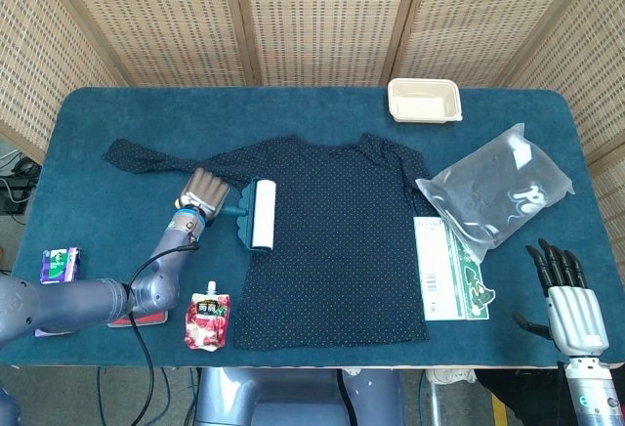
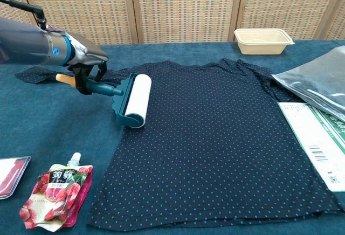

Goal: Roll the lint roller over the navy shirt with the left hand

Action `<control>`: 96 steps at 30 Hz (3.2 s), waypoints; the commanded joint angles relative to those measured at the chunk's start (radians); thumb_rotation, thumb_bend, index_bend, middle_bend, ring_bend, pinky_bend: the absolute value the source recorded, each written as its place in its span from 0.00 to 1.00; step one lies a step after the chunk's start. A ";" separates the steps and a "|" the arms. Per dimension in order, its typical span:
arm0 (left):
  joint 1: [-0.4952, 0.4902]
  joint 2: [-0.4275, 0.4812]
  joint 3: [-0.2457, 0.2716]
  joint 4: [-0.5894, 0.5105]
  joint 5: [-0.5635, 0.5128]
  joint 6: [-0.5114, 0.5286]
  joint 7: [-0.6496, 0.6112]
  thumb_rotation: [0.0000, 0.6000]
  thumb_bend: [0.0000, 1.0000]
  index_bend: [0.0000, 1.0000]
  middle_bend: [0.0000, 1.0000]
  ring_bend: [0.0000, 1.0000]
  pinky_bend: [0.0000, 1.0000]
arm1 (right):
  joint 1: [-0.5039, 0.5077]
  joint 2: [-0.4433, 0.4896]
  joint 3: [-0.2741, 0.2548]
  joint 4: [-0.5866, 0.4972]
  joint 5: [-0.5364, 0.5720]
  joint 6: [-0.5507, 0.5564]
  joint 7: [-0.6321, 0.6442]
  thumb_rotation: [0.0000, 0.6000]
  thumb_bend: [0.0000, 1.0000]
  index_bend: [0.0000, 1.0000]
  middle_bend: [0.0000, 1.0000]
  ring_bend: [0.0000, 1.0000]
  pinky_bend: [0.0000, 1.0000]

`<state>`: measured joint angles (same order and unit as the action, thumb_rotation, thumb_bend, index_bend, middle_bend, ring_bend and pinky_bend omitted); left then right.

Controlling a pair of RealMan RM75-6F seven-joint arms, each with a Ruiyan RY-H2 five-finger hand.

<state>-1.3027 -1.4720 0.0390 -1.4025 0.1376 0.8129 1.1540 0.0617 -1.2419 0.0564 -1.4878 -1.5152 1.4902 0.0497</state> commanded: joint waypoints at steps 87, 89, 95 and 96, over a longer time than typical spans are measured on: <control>-0.192 -0.367 -0.220 0.242 -0.325 0.116 0.371 1.00 1.00 0.93 0.79 0.79 0.72 | 0.011 0.005 -0.026 -0.008 -0.022 -0.022 0.035 1.00 0.10 0.00 0.00 0.00 0.00; -0.197 -0.378 -0.230 0.249 -0.327 0.117 0.373 1.00 1.00 0.93 0.79 0.79 0.72 | 0.011 0.005 -0.026 -0.008 -0.022 -0.021 0.035 1.00 0.10 0.00 0.00 0.00 0.00; -0.163 -0.342 -0.224 0.203 -0.298 0.132 0.359 1.00 1.00 0.93 0.79 0.79 0.72 | 0.010 0.002 -0.028 -0.006 -0.025 -0.019 0.027 1.00 0.10 0.00 0.00 0.00 0.00; -0.153 -0.329 -0.218 0.190 -0.288 0.134 0.353 1.00 1.00 0.93 0.79 0.79 0.72 | 0.010 0.001 -0.029 -0.006 -0.026 -0.019 0.026 1.00 0.10 0.00 0.00 0.00 0.00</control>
<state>-1.4748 -1.8240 -0.1896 -1.1885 -0.1684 0.9420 1.5188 0.0718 -1.2408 0.0277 -1.4941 -1.5410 1.4708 0.0754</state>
